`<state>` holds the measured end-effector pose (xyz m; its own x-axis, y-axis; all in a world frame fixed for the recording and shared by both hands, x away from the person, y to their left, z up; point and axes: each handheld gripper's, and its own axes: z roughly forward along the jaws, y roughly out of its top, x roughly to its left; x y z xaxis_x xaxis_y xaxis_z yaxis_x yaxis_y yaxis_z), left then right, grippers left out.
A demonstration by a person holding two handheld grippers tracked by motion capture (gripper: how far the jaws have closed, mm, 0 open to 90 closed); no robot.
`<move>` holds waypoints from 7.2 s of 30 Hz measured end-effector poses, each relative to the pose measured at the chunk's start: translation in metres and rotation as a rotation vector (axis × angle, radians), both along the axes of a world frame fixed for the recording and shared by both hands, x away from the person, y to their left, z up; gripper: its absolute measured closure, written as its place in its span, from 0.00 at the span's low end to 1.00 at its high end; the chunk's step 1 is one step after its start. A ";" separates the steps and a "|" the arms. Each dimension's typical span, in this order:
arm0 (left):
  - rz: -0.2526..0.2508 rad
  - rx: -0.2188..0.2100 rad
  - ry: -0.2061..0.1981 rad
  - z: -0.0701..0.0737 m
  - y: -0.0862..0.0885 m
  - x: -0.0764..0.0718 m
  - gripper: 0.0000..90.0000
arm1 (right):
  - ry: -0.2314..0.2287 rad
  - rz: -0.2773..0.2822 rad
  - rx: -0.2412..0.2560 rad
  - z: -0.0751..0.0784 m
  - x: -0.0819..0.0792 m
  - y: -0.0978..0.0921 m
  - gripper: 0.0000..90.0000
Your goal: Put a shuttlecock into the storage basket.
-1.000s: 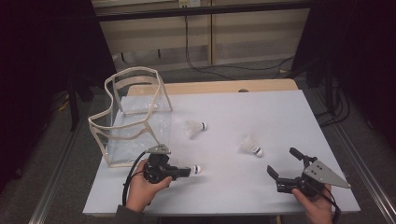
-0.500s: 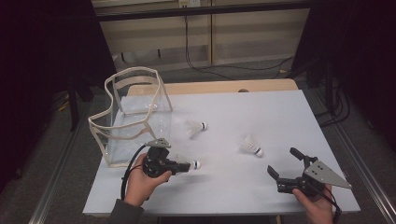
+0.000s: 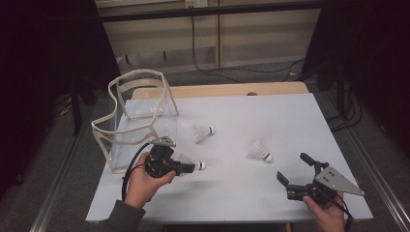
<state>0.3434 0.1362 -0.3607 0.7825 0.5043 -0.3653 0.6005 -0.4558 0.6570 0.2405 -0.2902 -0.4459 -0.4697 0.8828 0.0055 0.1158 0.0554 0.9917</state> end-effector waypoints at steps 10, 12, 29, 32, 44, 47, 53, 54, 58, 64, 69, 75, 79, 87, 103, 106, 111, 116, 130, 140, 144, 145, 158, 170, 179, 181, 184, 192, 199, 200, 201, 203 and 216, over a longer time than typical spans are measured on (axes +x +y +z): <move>0.000 0.006 0.009 0.012 -0.001 0.006 0.99 | 0.000 0.004 0.000 0.000 0.000 0.000 0.00; 0.001 0.012 0.006 0.014 -0.001 0.006 0.99 | -0.001 0.003 0.000 0.000 0.000 0.000 0.01; -0.017 0.042 -0.003 0.039 -0.008 0.012 0.99 | -0.003 0.009 0.002 0.000 0.001 0.000 0.01; -0.015 0.042 -0.005 0.043 -0.008 0.014 0.99 | 0.001 0.011 0.001 0.000 0.001 0.000 0.01; -0.009 0.041 0.002 0.051 -0.007 0.020 0.99 | -0.003 0.007 0.001 0.000 0.001 0.001 0.01; -0.007 0.035 0.006 0.053 -0.007 0.022 0.99 | -0.007 0.007 0.001 0.000 0.001 0.000 0.01; -0.009 0.039 0.005 0.058 -0.008 0.024 0.99 | -0.007 0.008 0.001 0.000 0.001 0.000 0.01; -0.006 0.038 0.007 0.059 -0.008 0.024 0.99 | -0.006 0.008 0.002 0.000 0.001 0.000 0.01; -0.014 0.039 0.001 0.064 -0.008 0.025 0.99 | -0.006 0.007 0.003 0.000 0.001 0.000 0.01; -0.008 0.045 -0.006 0.070 -0.006 0.026 1.00 | -0.003 0.009 0.001 0.000 0.001 0.000 0.01; -0.011 0.048 -0.020 0.078 -0.005 0.027 1.00 | -0.003 0.008 -0.001 0.000 0.001 0.001 0.01; -0.013 0.049 -0.024 0.085 -0.005 0.028 1.00 | -0.005 0.010 0.000 0.000 0.000 0.001 0.01; 0.002 0.046 -0.027 0.089 -0.004 0.030 1.00 | -0.005 0.008 0.000 0.000 0.001 0.001 0.01; 0.008 0.058 -0.033 0.098 -0.004 0.032 1.00 | -0.005 0.009 -0.001 0.000 0.001 0.001 0.01; 0.026 0.079 -0.033 0.109 0.002 0.040 1.00 | -0.005 0.011 0.000 0.000 0.000 0.001 0.01; 0.032 0.079 -0.032 0.111 0.003 0.041 1.00 | -0.005 0.012 -0.001 0.000 0.000 0.001 0.01; 0.040 0.075 -0.030 0.115 0.005 0.043 1.00 | -0.003 0.015 -0.003 0.000 0.000 0.001 0.01; 0.034 0.080 -0.032 0.119 0.006 0.045 1.00 | -0.001 0.015 -0.003 0.000 0.000 0.002 0.01; 0.054 0.093 -0.040 0.129 0.004 0.052 1.00 | -0.005 0.015 -0.001 0.000 0.000 0.001 0.01; 0.086 0.089 -0.046 0.134 0.007 0.059 1.00 | -0.005 0.015 -0.001 0.000 0.000 0.001 0.01; 0.096 0.093 -0.047 0.136 0.010 0.063 1.00 | -0.006 0.014 0.000 0.000 0.000 0.001 0.01; 0.104 0.091 -0.050 0.136 0.011 0.064 1.00 | -0.007 0.016 0.001 0.000 0.000 0.001 0.01; 0.134 0.088 -0.063 0.145 0.017 0.070 1.00 | -0.006 0.014 0.001 0.000 0.000 0.001 0.01; 0.155 0.088 -0.070 0.149 0.020 0.075 1.00 | -0.008 0.016 0.001 0.001 0.000 0.001 0.01; 0.174 0.087 -0.073 0.154 0.025 0.077 1.00 | -0.007 0.014 0.001 0.001 0.000 0.001 0.01; 0.181 0.087 -0.075 0.155 0.026 0.078 1.00 | -0.007 0.014 0.003 0.000 0.000 0.001 0.01; 0.179 0.090 -0.075 0.156 0.028 0.078 1.00 | -0.006 0.013 0.004 0.001 0.000 0.000 0.01; 0.193 0.096 -0.081 0.157 0.030 0.080 1.00 | -0.007 0.014 0.003 0.001 0.000 0.000 0.01; 0.197 0.095 -0.084 0.159 0.031 0.081 1.00 | -0.008 0.011 0.005 0.001 -0.001 0.000 0.01; 0.195 0.099 -0.086 0.159 0.032 0.081 1.00 | -0.008 0.011 0.004 0.001 0.000 0.000 0.01; 0.199 0.096 -0.086 0.160 0.032 0.081 1.00 | -0.007 0.011 0.005 0.001 0.000 0.000 0.01; 0.203 0.100 -0.088 0.160 0.033 0.082 1.00 | -0.006 0.012 0.005 0.001 -0.001 0.000 0.01; 0.221 0.105 -0.097 0.163 0.038 0.085 1.00 | -0.007 0.015 0.007 0.001 -0.001 0.000 0.01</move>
<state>0.4286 0.1742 -0.1978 0.6779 0.6980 -0.2308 0.6298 -0.3894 0.6721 0.2400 -0.2898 -0.4450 -0.4828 0.8757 0.0083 0.1078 0.0501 0.9929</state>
